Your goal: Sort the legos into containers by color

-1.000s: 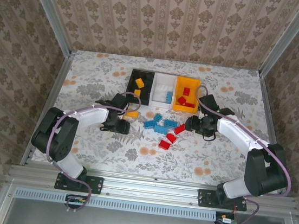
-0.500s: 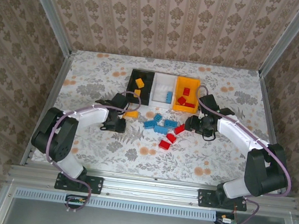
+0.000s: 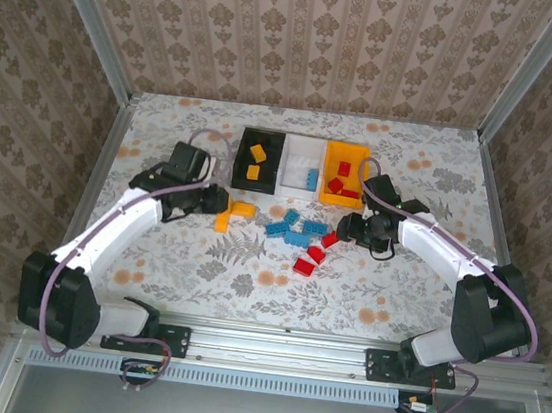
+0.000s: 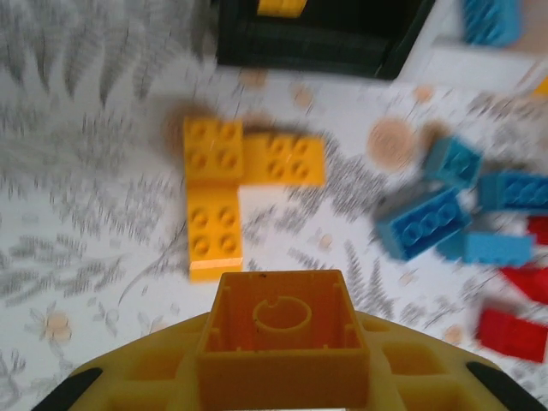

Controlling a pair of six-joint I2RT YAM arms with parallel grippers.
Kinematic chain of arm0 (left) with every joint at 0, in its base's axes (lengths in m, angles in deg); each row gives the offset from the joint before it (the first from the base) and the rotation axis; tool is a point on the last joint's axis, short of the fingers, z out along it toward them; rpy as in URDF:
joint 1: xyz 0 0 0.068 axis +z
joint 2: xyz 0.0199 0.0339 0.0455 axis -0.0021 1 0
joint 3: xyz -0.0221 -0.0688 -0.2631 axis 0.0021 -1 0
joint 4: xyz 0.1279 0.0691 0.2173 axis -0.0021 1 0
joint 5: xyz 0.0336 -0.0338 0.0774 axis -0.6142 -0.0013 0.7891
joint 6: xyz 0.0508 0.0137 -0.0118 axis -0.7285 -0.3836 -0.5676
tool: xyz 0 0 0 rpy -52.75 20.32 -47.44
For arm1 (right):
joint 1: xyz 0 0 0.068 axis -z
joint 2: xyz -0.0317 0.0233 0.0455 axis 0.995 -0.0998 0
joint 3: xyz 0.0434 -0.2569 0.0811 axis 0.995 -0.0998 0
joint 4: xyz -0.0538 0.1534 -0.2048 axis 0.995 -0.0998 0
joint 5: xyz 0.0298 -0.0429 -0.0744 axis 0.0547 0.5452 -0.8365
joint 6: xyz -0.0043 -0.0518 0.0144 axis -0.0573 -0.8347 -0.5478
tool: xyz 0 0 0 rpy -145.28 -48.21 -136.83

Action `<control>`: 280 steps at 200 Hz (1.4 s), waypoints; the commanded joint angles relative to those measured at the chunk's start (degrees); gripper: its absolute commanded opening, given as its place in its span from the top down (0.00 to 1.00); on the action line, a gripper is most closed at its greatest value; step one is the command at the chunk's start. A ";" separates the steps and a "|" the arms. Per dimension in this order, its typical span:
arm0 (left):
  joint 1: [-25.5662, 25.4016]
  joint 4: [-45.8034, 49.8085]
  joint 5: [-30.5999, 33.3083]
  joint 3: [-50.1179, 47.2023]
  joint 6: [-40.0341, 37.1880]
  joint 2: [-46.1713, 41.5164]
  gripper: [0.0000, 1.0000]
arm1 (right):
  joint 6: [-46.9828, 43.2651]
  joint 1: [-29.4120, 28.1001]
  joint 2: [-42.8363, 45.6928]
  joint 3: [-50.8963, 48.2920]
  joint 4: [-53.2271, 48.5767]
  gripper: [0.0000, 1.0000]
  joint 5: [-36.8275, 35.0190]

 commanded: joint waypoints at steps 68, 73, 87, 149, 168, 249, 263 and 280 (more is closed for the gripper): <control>1.70 6.67 -1.14 35.95 -9.08 33.41 0.68 | 1.14 -1.24 7.25 -3.43 -3.18 0.37 -2.75; 1.66 6.99 -1.00 37.51 -9.29 34.93 0.68 | 1.19 -1.29 7.86 -3.81 -3.50 0.37 -3.18; 1.54 7.52 -0.86 41.14 -9.71 38.55 0.68 | 1.28 -1.15 9.54 -5.17 -4.25 0.36 -4.91; 0.57 12.35 1.72 53.71 -11.98 50.91 0.67 | 1.84 0.25 8.65 -6.55 -4.25 0.32 -6.91; 0.40 14.03 2.40 56.47 -12.39 53.52 0.65 | 2.24 0.89 7.36 -6.25 -2.60 0.29 -6.63; 0.21 14.33 0.97 57.58 -11.08 53.80 0.42 | 5.53 3.13 -5.98 3.00 0.41 0.27 -6.72; 0.25 14.23 0.95 56.79 -11.17 52.32 0.41 | 5.62 3.17 -7.81 4.26 0.36 0.27 -7.13; 0.20 13.58 0.52 54.48 -11.06 49.38 0.40 | 5.55 3.34 -9.64 5.29 0.37 0.27 -7.34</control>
